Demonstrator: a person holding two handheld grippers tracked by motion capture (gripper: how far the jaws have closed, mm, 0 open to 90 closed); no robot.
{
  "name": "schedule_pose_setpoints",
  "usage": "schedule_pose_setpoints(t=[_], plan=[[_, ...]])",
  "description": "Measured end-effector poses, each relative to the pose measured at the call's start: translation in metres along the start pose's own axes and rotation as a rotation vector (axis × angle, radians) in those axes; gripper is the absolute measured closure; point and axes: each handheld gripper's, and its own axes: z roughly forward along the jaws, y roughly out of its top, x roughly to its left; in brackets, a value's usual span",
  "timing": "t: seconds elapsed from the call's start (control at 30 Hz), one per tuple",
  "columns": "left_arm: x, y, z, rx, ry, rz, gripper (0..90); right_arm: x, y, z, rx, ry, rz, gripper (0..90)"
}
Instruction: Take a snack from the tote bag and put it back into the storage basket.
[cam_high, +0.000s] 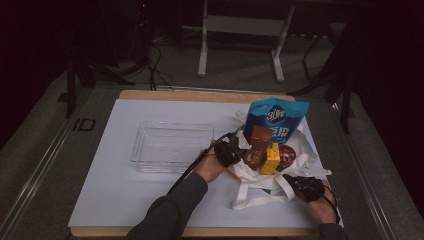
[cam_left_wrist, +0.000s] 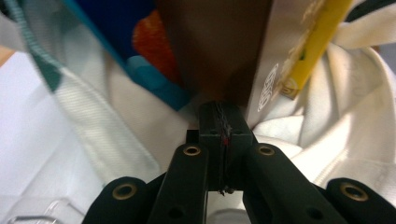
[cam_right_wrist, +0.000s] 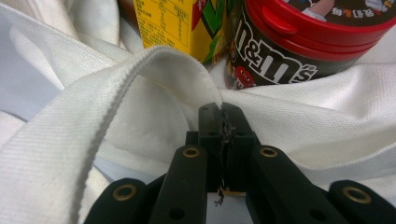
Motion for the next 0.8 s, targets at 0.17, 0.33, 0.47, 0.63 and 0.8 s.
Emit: schedule_pose_setpoints(t=[0.17,0.33,0.47,0.63,0.8], plan=[[-0.006,0.001,0.001,-0.008,-0.03,0.018,89.5,0.0,0.0,0.0,-0.003,0.001,-0.002,88.0],[0.0,-0.001,0.0,-0.022,-0.078,0.044,86.4,-0.001,-0.001,0.0,-0.005,0.003,-0.002,88.0],[0.002,-0.002,-0.004,-0.034,-0.103,0.05,79.0,0.0,-0.001,0.0,-0.006,0.001,-0.001,88.0],[0.009,-0.004,-0.013,-0.075,-0.133,0.03,71.7,0.0,-0.001,0.0,-0.005,0.002,0.001,88.0],[0.02,0.0,-0.028,-0.13,-0.211,0.003,58.7,0.0,-0.001,0.0,-0.006,0.003,-0.001,88.0]])
